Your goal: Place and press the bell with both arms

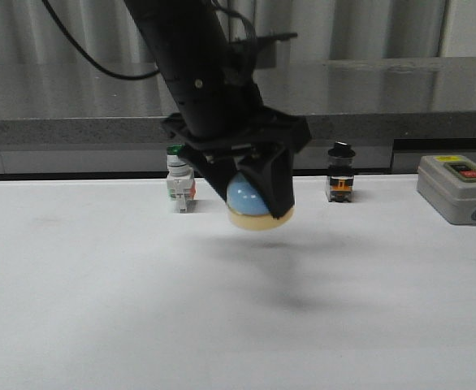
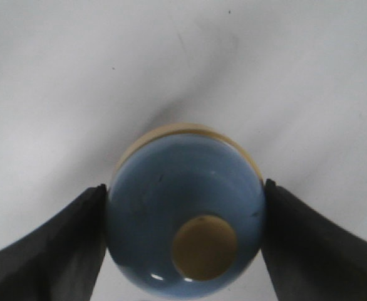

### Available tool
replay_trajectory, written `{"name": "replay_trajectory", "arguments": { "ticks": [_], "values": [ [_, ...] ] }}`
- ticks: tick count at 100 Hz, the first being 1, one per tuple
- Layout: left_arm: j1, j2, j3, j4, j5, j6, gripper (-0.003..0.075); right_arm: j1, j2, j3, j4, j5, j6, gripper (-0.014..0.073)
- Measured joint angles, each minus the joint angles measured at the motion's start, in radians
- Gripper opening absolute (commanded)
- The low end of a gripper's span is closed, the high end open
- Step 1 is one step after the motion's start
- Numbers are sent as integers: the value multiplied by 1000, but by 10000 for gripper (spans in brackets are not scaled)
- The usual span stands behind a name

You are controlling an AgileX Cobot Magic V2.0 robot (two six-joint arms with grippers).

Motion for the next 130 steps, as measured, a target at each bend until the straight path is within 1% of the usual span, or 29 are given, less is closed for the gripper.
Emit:
{"name": "replay_trajectory", "arguments": {
  "ticks": [19,25,31,41,46,67,73,76,78,84,89,99,105,106,110,113,114,115,118,130],
  "values": [
    [-2,70,0,2,-8,0,379,0,0,0,0,0,0,-60],
    [-2,78,0,2,-8,0,390,0,0,0,0,0,0,-60],
    [-2,80,0,-2,-9,0,425,0,0,0,0,0,0,-60],
    [-2,80,-1,-11,-14,0,536,0,0,0,0,0,0,-60],
    [-2,80,-1,-13,-14,-5,566,0,0,0,0,0,0,-60],
    [-2,80,-1,-17,-24,-27,561,0,0,0,0,0,0,-60],
    [-2,78,-1,-17,-29,-26,533,0,0,0,0,0,0,-60],
    [-2,73,-1,-17,-32,-26,493,0,0,0,0,0,0,-60],
    [-2,69,-1,-17,-35,-26,486,0,0,0,0,0,0,-60],
    [-2,51,-1,-10,-57,-28,417,0,0,0,0,0,0,-60],
    [-2,26,-1,11,-75,-45,378,0,0,0,0,0,0,-60],
    [-2,-22,-1,57,-100,-91,274,0,0,0,0,0,0,-60],
    [4,-46,-1,80,-103,-115,180,0,0,0,0,0,0,-60],
    [7,-52,-1,86,-103,-120,180,0,0,0,0,0,0,-60],
    [17,-65,-1,99,-103,-134,105,0,0,0,0,0,0,-60],
    [26,-73,-1,104,-103,-147,71,0,0,0,0,0,0,-60],
    [28,-75,-1,105,-103,-150,39,0,0,0,0,0,0,-60],
    [33,-78,-1,106,-103,-155,39,0,0,0,0,0,0,-60],
    [42,-85,-1,109,-100,-164,-13,0,0,0,0,0,0,-60],
    [89,-115,5,116,-92,-191,-20,0,0,0,0,0,0,-60]
  ]
}}
